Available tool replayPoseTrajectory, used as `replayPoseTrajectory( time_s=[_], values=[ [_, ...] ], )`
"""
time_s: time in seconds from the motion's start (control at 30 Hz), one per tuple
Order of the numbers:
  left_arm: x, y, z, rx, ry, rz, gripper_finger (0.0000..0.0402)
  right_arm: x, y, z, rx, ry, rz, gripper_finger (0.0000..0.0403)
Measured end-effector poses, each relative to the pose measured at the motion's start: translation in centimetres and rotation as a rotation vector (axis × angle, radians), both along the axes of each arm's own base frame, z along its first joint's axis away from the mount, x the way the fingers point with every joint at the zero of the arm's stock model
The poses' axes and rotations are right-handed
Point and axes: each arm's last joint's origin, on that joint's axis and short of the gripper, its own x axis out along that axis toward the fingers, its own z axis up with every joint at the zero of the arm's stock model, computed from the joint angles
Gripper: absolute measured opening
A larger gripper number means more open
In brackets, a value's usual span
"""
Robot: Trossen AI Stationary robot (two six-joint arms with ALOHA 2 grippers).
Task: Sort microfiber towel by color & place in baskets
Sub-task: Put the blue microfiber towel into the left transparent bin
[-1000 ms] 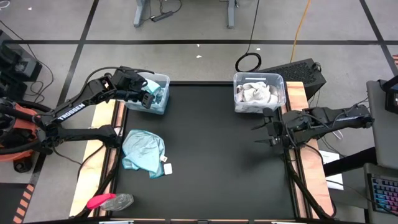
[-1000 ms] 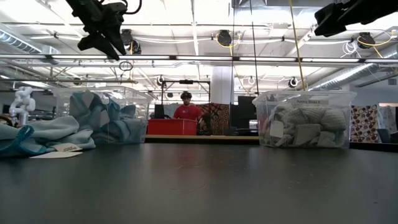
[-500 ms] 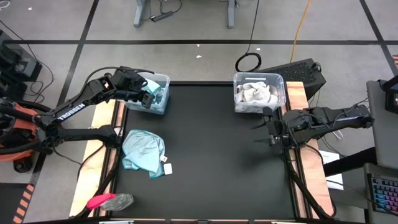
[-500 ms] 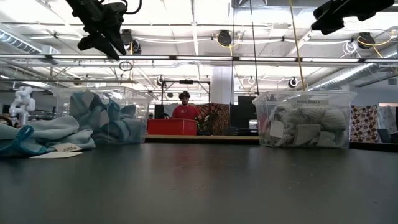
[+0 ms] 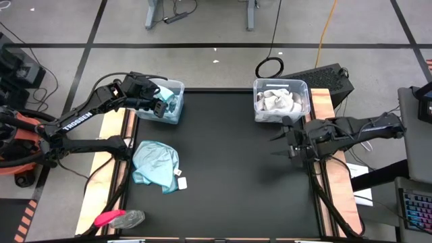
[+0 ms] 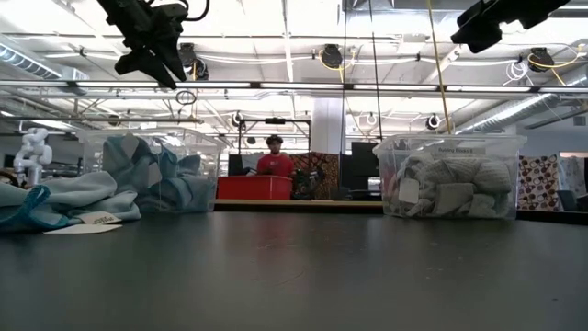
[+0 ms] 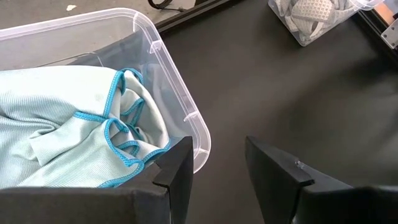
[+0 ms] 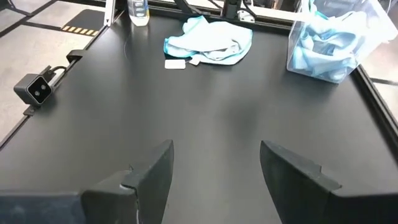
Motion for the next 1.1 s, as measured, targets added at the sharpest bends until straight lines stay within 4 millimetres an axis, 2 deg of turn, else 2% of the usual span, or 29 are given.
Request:
replayPoseTrajectory(
  time_s=[0.77, 0.97, 1.1],
  values=[
    [0.0, 0.0, 0.0, 0.000, 0.000, 0.000, 0.0153, 4.2, 0.7, -1.4, 0.089, 0.047, -0.054, 0.0231],
    [0.0, 0.0, 0.0, 0.000, 0.000, 0.000, 0.0153, 5.5, 1.0, -2.5, 0.150, 0.114, -0.088, 0.0231],
    [0.0, 0.0, 0.0, 0.000, 0.000, 0.000, 0.0153, 5.7, 1.3, -3.7, 0.195, 0.229, -0.027, 0.0231]
  ],
)
